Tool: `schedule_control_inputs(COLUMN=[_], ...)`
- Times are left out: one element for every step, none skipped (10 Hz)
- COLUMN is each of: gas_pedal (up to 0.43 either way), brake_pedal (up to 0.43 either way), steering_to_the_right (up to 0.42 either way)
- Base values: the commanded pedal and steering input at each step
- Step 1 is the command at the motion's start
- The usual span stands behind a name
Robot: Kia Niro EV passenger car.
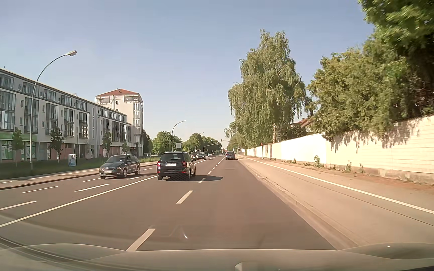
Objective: Follow the waypoints while adhering to traffic rules and regulations
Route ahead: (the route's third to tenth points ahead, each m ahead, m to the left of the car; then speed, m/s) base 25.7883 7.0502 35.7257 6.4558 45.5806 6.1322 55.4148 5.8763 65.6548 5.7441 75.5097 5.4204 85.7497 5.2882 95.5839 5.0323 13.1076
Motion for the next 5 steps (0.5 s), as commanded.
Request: schedule_control_inputs(gas_pedal=[0.169,0.169,0.169,0.169,0.169], brake_pedal=[0.0,0.0,0.0,0.0,0.0], steering_to_the_right=[-0.004,-0.004,-0.003,-0.003,-0.004])
